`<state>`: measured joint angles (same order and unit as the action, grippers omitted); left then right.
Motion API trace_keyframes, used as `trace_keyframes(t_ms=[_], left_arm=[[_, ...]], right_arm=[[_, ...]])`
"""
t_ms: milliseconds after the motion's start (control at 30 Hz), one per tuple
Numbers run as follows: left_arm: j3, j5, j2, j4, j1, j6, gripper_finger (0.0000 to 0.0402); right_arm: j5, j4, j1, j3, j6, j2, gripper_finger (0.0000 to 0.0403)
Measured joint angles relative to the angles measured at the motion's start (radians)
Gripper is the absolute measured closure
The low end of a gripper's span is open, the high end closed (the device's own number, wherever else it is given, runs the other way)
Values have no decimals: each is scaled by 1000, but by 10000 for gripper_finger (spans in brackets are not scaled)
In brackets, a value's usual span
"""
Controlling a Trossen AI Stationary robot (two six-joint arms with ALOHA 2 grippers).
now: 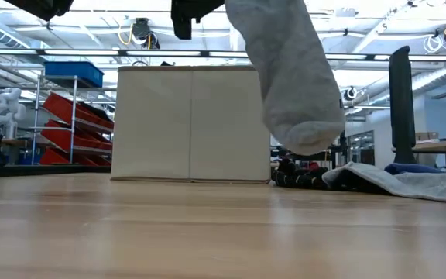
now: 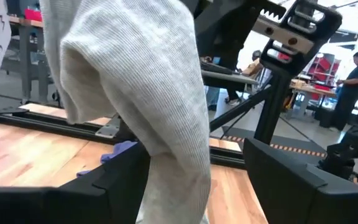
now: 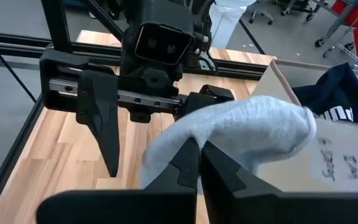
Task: Sort clothes
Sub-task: Put the gray sock into the white laundry organizer
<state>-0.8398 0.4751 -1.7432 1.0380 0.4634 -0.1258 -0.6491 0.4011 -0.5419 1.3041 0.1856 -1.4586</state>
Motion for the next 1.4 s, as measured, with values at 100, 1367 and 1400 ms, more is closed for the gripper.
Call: trace_keyframes(t_ms=[100, 1367, 1400], left_arm=[[0, 0, 3, 4, -8, -27, 148], [-568, 82, 438, -942, -301, 295, 400], [-604, 72, 437, -981, -341, 290, 400]], right_arm=[[0, 0, -2, 0, -7, 0, 403], [-216, 770, -257, 58, 497, 158, 175], [-215, 770, -262, 58, 489, 158, 175]])
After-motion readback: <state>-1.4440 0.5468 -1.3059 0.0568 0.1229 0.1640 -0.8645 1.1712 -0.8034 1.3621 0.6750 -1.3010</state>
